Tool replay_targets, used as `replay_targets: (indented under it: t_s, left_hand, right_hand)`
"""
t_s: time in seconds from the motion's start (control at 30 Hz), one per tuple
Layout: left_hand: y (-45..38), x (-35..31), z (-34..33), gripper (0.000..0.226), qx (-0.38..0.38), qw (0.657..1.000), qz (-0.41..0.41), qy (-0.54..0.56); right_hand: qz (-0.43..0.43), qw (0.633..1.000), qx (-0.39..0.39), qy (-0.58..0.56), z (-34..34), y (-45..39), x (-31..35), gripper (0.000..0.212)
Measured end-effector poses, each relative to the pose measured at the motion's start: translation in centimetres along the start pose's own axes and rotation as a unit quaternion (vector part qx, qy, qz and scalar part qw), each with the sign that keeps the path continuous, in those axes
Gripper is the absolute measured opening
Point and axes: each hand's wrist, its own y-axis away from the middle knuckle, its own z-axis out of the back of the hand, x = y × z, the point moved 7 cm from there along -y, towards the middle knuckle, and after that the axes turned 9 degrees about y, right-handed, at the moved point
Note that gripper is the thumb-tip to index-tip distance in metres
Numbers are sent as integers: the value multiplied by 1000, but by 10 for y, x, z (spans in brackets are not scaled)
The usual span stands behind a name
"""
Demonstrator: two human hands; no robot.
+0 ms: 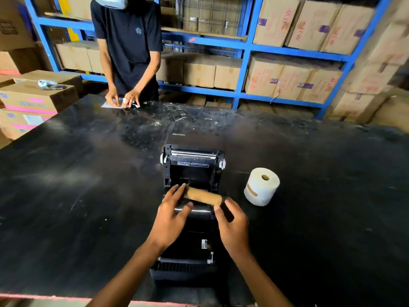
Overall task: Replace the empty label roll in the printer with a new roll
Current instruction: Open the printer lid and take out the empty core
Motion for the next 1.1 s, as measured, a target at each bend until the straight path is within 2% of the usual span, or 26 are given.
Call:
replay_targets:
  t_s: [0.07, 0.17, 0.27, 0.4, 0.47, 0.57, 0.6, 0.7, 0.73, 0.8, 0.87, 0.97, 1.03, 1.1]
  left_hand:
    - [-3, -15, -14, 44, -4, 1000, -21, 15]
    - [-6, -18, -48, 41, 16, 1000, -6, 25]
    - [-10, -6, -92, 39, 44, 998, 38, 32]
    - [-23, 6, -140, 31, 50, 996, 64, 44]
    - [-32, 14, -161, 30, 56, 996, 74, 11]
    - [-42, 31, -198, 35, 107, 987, 46, -107]
    - [-44, 37, -213, 38, 139, 974, 27, -179]
    - [-49, 55, -251, 40, 227, 884, -49, -406]
    - [-50, 60, -261, 38, 241, 863, -60, -441]
    - [-53, 70, -275, 34, 264, 844, -65, -463]
    - [-53, 78, -281, 29, 276, 857, -45, -434]
    - [-55, 73, -280, 26, 207, 923, -28, -322]
    - [-48, 64, -279, 28, 171, 965, 22, -199]
    - [-30, 59, -283, 37, 220, 962, 87, -135]
  right_hand:
    - [-28, 996, -67, -50, 25, -6, -3, 24]
    - [-66, 989, -97, -89, 53, -15, -22, 26]
    - [-131, 981, -94, -110, 79, -25, -61, 26]
    - [-223, 953, -65, -193, 110, -38, -123, 16]
    - [-275, 938, -85, -193, 131, -42, -162, 19]
    - [-327, 924, -89, -176, 158, -47, -215, 21]
    - [-331, 927, -78, -161, 163, -49, -226, 21]
    - [-324, 934, -46, -146, 171, -56, -244, 18]
    - [-320, 936, -34, -145, 172, -57, -247, 17]
    - [-313, 940, -9, -135, 169, -59, -252, 18]
    - [-306, 943, 10, -132, 165, -57, -256, 20]
    - [-301, 942, 27, -145, 161, -54, -261, 19]
    - [-302, 940, 34, -156, 156, -54, -264, 17]
    - [-307, 935, 47, -171, 149, -52, -264, 15]
